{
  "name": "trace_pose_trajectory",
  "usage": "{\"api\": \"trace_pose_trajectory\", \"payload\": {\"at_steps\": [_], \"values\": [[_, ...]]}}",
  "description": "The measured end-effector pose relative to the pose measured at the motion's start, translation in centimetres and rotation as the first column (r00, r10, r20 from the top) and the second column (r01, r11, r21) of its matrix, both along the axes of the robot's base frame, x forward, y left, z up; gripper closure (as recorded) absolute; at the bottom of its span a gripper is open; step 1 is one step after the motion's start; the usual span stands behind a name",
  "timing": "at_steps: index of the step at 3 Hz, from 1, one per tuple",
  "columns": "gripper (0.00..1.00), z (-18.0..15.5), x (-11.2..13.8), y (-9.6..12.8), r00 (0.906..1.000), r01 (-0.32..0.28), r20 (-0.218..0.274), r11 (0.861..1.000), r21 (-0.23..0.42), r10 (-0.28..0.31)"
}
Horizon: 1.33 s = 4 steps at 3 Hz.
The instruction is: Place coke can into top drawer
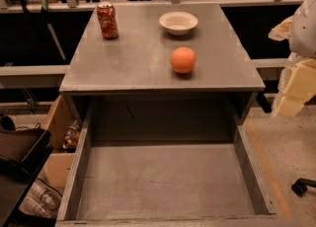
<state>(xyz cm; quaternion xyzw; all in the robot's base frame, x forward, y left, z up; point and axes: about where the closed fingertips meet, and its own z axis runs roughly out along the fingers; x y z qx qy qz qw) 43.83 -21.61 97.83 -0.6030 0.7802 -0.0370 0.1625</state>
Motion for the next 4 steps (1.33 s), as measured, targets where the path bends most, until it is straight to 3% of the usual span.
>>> {"api": "trace_pose_trajectory", "payload": {"at_steps": [1, 2, 3, 4], "values": [[0.0, 0.0, 0.0, 0.0, 1.0, 0.0, 0.0, 1.0, 0.0, 0.0], [0.0, 1.1, 2.3, 1.2, 0.9969, -0.02, 0.077, 0.995, 0.093, 0.013], [0.0, 3.3, 8.2, 2.6, 0.9689, -0.096, 0.247, 0.943, 0.318, 0.015], [0.0, 5.9, 13.9, 5.9, 0.916, -0.229, 0.401, 0.809, 0.541, -0.009]]}}
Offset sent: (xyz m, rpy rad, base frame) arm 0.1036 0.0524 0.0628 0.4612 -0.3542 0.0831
